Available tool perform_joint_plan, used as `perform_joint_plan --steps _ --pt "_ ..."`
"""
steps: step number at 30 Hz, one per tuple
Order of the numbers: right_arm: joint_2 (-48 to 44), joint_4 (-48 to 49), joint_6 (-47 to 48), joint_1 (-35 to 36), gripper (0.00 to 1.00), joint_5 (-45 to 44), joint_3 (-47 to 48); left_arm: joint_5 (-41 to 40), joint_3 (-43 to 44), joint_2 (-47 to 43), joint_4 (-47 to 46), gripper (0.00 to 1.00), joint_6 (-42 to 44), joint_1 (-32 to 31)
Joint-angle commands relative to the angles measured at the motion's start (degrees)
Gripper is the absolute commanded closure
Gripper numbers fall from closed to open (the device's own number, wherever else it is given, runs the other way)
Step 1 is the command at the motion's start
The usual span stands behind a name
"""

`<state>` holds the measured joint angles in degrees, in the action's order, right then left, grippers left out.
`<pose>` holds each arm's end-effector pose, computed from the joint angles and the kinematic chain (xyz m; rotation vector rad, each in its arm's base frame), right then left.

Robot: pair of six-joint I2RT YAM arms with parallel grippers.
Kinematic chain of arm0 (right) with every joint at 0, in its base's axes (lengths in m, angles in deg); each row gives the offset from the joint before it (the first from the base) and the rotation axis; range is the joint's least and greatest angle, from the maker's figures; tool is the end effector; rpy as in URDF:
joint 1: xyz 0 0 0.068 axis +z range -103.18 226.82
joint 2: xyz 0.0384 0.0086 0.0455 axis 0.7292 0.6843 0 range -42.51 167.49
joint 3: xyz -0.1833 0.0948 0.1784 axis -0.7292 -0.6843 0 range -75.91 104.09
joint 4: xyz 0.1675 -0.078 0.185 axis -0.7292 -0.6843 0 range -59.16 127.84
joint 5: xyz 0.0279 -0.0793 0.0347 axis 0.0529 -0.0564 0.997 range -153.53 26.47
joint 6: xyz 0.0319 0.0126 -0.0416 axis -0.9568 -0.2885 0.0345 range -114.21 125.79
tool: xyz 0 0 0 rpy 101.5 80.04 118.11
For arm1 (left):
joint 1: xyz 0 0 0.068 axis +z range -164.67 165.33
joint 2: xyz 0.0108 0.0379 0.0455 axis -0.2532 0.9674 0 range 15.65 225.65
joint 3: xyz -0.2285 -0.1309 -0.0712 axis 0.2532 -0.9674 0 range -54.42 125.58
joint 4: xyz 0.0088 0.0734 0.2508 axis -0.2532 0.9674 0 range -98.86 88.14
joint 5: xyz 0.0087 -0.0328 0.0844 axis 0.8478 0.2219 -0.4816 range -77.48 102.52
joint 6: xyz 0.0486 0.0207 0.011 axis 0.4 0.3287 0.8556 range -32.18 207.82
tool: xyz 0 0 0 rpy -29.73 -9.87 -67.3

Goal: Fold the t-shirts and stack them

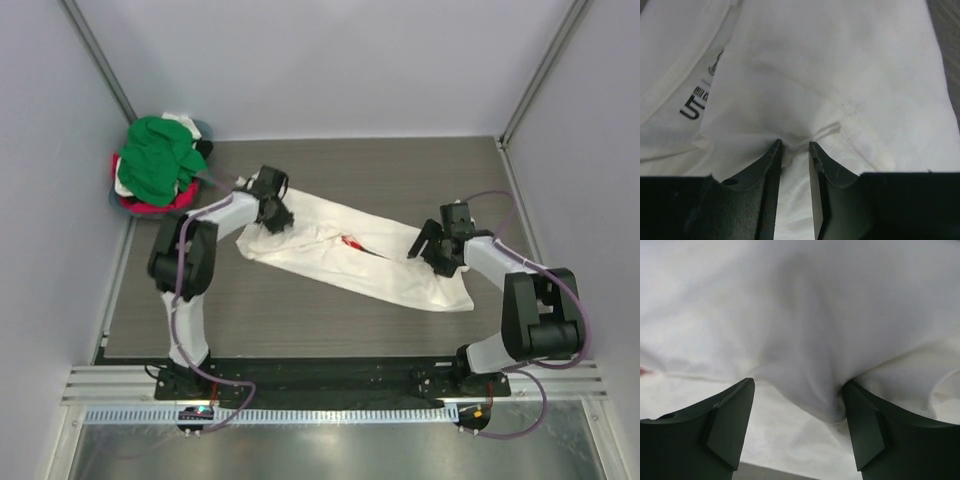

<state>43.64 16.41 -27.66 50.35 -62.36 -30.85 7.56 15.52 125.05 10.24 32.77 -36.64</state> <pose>0.2765 0.0178 0.1639 0.6863 2.5942 0.2341 0.3649 -0.1439 0.1597 -0.7809 2.5171 -0.3725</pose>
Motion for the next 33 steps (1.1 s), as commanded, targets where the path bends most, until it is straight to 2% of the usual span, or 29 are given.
perform_joint_plan --steps 1,3,4,5,6,7,8,9,10,11,12,14,16,19,21,24,25,27,28,30,31,32,33 --pt "-1.31 -4.15 -7.41 5.68 0.23 10.86 -7.96 -1.38 22.05 15.09 8.48 0.7 2.92 0.27" --pt "-3.61 -2.58 -11.44 14.45 0.22 14.46 -9.19 0.11 37.39 22.92 19.37 0.7 4.15 0.01" --pt "-4.92 -1.26 -15.81 19.1 0.22 16.13 -9.63 3.16 54.18 32.01 22.71 0.71 5.64 -0.69" --pt "-5.98 -0.2 -18.03 27.24 0.21 19.63 -9.12 4.67 62.96 35.93 28.57 0.71 6.44 -1.22" --pt "-6.25 -0.19 -19.36 31.32 0.21 20.7 -7.89 7.04 71.92 40.4 30.89 0.71 7.14 -1.66" --pt "-6.69 -0.89 -21.11 34.41 0.2 21.06 -4.84 10.02 86.46 45.84 32.31 0.69 7.58 -2.8" --pt "-8.61 -2.29 -21.65 36.61 0.18 20.63 -3.06 11.96 89.91 46.77 30.67 0.66 7.85 -3.16" --pt "-9.85 -5.69 -21.83 39.59 0.18 17.76 -1.48 14.42 89.85 45.91 27.87 0.62 7.68 -3.33" --pt "-11.17 -7.47 -22.01 39.8 0.17 16.25 1.58 15.83 86.9 43.81 24.1 0.55 7.15 -3.34" --pt "-13.53 -8.88 -21.4 39.89 0.16 15.01 2.92 17.59 74.77 36.39 15.8 0.52 6.45 -3.34" --pt "-14.07 -12.2 -20.35 39.89 0.16 11.78 4.5 17.69 69.17 33.01 11.88 0.48 6.36 -3.42" --pt "-14.26 -16.34 -16.93 39.89 0.15 8.42 10.64 17.52 59.84 25.37 7.38 0.36 6.79 -3.34" --pt "-12.68 -18.99 -14.63 39.8 0.15 5.34 15.22 18.22 59.62 22.62 9.11 0.28 8.98 -3.16" --pt "-8.55 -19.88 -11.29 39.19 0.15 3.32 19.17 17.52 60.94 17.52 16.4 0.19 11.09 -2.64" --pt "-6.44 -19.88 -9.71 38.05 0.15 2.88 20.59 14.12 57.54 11.14 20.97 0.17 12.24 -2.46" --pt "-3.01 -17.17 -8.13 36.2 0.15 2.26 22.17 10.32 49.28 2.68 23.01 0.14 14.17 -1.4" --pt "-1.7 -16.37 -6.73 35.41 0.15 2.61 23.92 8.92 41.59 -3.7 23.01 0.14 14.44 -0.62" --pt "3.04 -13.57 -5.05 32.96 0.17 5.58 26.56 7.07 32.86 -10.58 22.13 0.16 14.0 0.0" --pt "4.97 -12.59 -3.65 31.99 0.18 7.25 30.05 5.41 23.42 -17.75 21.0 0.16 13.48 0.27" --pt "11.91 -10.83 -2.85 29.53 0.24 13.12 34.63 5.39 12.56 -26.05 15.12 0.16 10.93 0.27" --pt "14.2 -10.39 -2.59 28.82 0.26 14.98 39.53 5.39 3.64 -29.39 13.27 0.16 9.79 0.36" --pt "19.36 -10.04 -1.97 28.2 0.3 16.31 42.02 6.0 0.07 -36.21 11.42 0.16 7.96 0.18" --pt "21.76 -9.6 -1.97 27.15 0.33 18.58 44.56 6.01 -3.02 -38.89 11.23 0.16 7.07 0.18"
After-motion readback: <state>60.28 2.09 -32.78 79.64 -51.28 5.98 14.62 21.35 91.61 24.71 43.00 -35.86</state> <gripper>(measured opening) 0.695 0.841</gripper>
